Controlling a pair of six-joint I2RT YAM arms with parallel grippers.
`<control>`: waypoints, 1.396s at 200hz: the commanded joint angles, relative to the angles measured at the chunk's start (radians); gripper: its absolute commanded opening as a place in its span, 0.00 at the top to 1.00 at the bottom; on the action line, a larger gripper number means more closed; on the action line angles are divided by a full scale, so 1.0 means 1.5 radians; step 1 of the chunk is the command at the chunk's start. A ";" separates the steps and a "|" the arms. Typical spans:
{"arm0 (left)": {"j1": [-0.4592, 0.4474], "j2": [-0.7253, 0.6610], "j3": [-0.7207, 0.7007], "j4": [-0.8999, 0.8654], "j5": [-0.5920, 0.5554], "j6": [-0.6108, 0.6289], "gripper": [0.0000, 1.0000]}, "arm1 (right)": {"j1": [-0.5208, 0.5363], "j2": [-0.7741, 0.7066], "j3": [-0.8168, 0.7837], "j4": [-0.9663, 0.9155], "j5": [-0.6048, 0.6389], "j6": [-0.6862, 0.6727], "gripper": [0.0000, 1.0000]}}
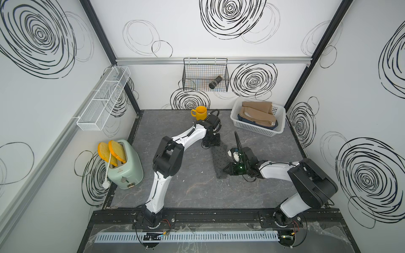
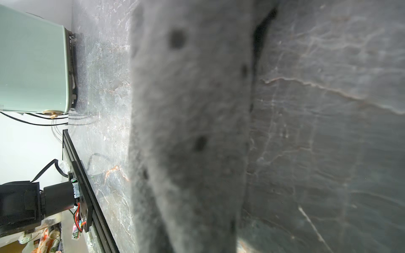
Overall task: Roll up the skirts
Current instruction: Roll the skirt at the center of the board, then pick up the skirt from the center of the board.
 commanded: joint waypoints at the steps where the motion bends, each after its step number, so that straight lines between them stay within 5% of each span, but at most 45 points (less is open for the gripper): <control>1: -0.027 0.055 0.057 -0.036 0.013 0.011 0.52 | 0.013 0.038 -0.026 -0.106 0.031 -0.022 1.00; 40: -0.061 0.134 0.203 -0.126 -0.098 -0.023 0.50 | 0.025 0.070 -0.019 -0.105 0.026 -0.024 0.97; 59: -0.069 0.166 0.211 -0.144 -0.130 -0.041 0.51 | 0.028 0.045 -0.017 -0.115 0.038 -0.015 0.82; 77: -0.073 0.168 0.175 -0.129 -0.143 -0.041 0.51 | 0.023 0.010 -0.012 -0.133 0.043 0.000 0.55; 121: -0.084 0.142 0.141 -0.118 -0.161 -0.027 0.51 | -0.051 -0.102 -0.027 -0.143 -0.051 0.051 0.17; 144: -0.087 0.119 0.129 -0.108 -0.156 -0.022 0.51 | -0.109 -0.146 -0.019 -0.143 -0.118 0.054 0.05; 238: -0.088 0.061 0.088 -0.084 -0.087 -0.008 0.52 | -0.089 0.079 0.153 -0.128 -0.067 0.050 0.11; 279: -0.070 0.029 0.046 -0.053 -0.025 -0.015 0.51 | -0.037 0.152 0.182 -0.051 -0.018 0.100 0.33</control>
